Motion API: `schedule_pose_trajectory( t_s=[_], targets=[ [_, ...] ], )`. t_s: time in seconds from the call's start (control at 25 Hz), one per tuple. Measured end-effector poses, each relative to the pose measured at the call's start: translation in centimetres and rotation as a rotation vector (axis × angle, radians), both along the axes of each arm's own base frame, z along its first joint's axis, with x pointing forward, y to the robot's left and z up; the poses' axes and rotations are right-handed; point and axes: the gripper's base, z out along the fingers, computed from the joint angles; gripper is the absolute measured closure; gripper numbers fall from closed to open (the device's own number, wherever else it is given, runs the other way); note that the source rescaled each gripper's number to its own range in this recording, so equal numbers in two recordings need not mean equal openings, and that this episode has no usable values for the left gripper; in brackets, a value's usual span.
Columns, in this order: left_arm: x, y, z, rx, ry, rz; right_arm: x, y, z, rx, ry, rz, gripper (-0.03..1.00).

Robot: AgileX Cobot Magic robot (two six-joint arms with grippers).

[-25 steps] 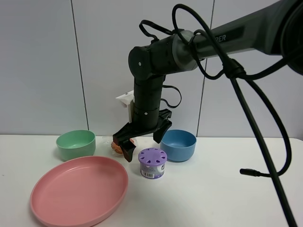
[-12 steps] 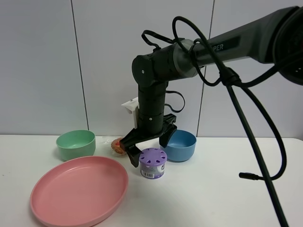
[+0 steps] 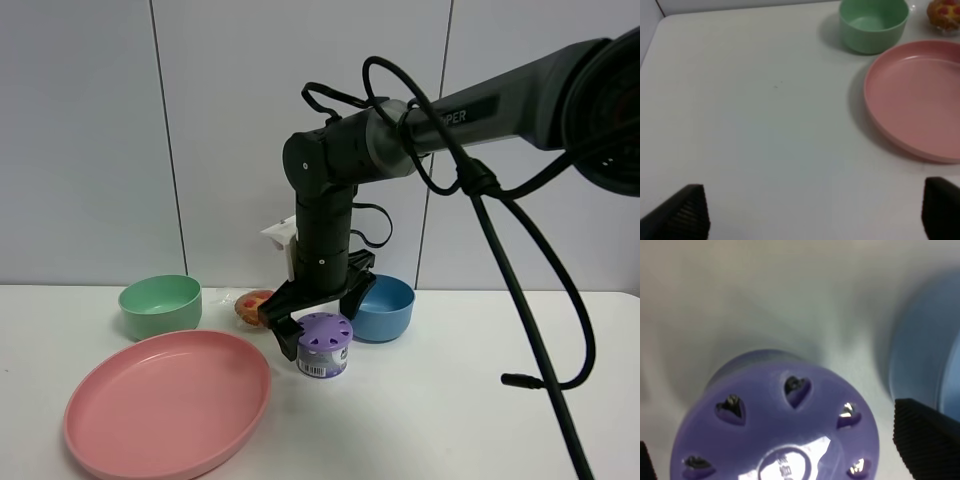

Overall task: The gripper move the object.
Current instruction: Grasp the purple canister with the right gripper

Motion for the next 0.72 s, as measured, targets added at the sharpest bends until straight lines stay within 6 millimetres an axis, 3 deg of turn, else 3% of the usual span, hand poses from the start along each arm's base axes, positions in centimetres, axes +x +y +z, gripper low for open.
schedule_pose_trajectory(
  t_s=[0.36,0.72],
  targets=[
    [0.0,0.0,0.0,0.000,0.000,0.000,0.2,0.3,-0.3,0.024,-0.014,0.001,-0.03],
    [0.0,0.0,0.0,0.000,0.000,0.000,0.2,0.3,-1.3,0.012,0.004,0.000,0.15]
  ],
)
